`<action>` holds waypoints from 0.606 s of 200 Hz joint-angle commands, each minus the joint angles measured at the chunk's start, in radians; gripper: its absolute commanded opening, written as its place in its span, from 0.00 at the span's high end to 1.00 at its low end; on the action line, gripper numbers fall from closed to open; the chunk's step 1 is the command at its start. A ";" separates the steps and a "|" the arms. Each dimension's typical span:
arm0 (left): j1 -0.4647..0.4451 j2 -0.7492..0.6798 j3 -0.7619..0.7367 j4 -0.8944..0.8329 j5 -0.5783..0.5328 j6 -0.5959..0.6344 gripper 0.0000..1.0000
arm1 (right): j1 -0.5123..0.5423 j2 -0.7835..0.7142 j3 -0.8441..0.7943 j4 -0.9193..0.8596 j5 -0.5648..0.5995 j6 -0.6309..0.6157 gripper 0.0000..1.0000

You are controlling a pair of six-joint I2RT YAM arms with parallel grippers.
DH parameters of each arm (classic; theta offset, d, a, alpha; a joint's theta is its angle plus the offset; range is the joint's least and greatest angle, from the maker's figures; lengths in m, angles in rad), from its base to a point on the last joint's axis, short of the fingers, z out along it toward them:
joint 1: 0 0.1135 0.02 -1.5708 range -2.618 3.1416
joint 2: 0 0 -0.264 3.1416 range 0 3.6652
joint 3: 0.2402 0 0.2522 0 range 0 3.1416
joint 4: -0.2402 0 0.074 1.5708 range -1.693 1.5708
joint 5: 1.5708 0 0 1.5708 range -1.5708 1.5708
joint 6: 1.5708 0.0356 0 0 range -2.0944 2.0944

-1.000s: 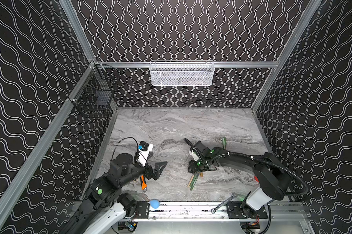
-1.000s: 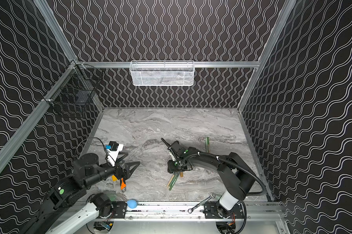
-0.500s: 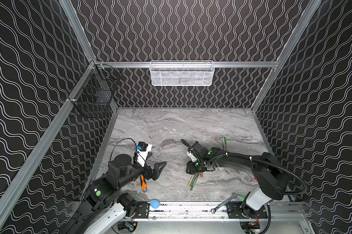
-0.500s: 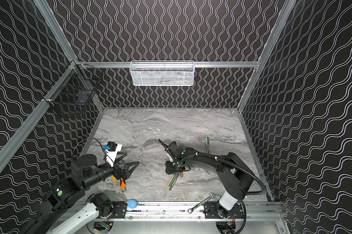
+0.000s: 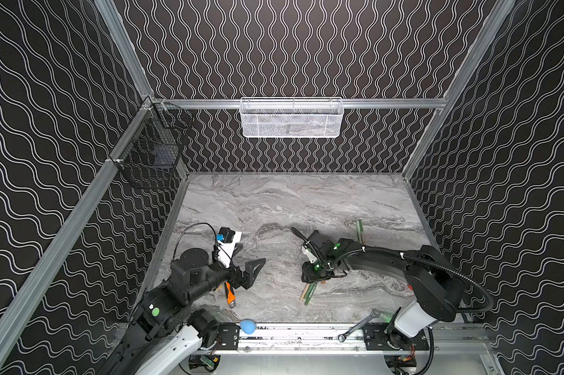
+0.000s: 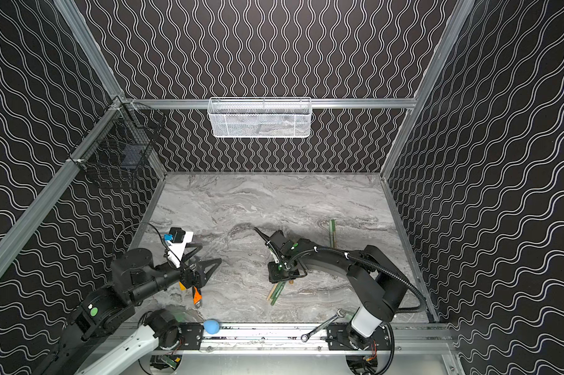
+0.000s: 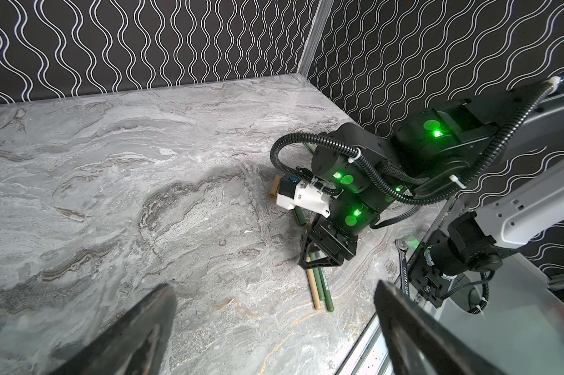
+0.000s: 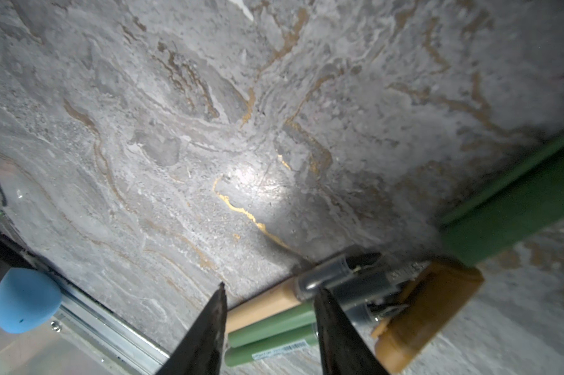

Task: Insert the pens into the pen caps
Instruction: 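Reach the right gripper down to the pen pile and grasp a tan pen, then lift the tan pen upright with the right gripper and carry it toward the left gripper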

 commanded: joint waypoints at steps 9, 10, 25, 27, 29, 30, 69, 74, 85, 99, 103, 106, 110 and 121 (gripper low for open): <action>0.004 -0.007 0.006 0.010 0.005 0.019 0.01 | 0.001 0.016 0.008 -0.018 0.013 0.013 0.52; 0.004 -0.007 0.005 0.011 0.005 0.018 0.01 | 0.001 0.016 0.009 -0.018 0.013 0.013 0.52; 0.005 -0.009 0.004 0.010 0.005 0.019 0.01 | 0.001 0.024 0.015 -0.018 0.013 0.011 0.52; 0.004 -0.009 0.006 0.011 0.005 0.018 0.01 | 0.000 0.024 0.016 -0.018 0.014 0.012 0.52; 0.004 -0.011 0.006 0.011 0.005 0.018 0.01 | 0.001 0.025 0.017 -0.019 0.014 0.012 0.52; 0.005 -0.011 0.004 0.011 0.006 0.018 0.01 | 0.001 0.025 0.018 -0.019 0.014 0.012 0.52; 0.008 -0.014 0.005 0.010 0.007 0.020 0.01 | 0.002 0.048 0.041 -0.018 0.011 0.010 0.52; 0.008 -0.017 0.005 0.010 0.007 0.020 0.01 | 0.002 0.052 0.046 -0.019 0.013 0.009 0.52; 0.008 -0.019 0.005 0.009 0.006 0.020 0.01 | 0.003 0.065 0.049 -0.027 0.022 0.008 0.52; 0.008 -0.022 0.006 0.009 0.003 0.021 0.01 | 0.008 0.084 0.087 -0.041 0.036 0.005 0.54; 0.009 -0.023 0.005 0.008 0.003 0.021 0.01 | 0.010 0.090 0.092 -0.044 0.040 0.004 0.55; 0.009 -0.023 0.005 0.009 0.005 0.021 0.01 | 0.011 0.094 0.096 -0.048 0.044 0.004 0.56; 0.009 -0.023 0.005 0.009 0.004 0.021 0.01 | 0.012 0.101 0.100 -0.051 0.050 0.004 0.57; 0.008 -0.025 0.005 0.007 0.004 0.021 0.01 | 0.015 0.116 0.111 -0.062 0.062 0.003 0.60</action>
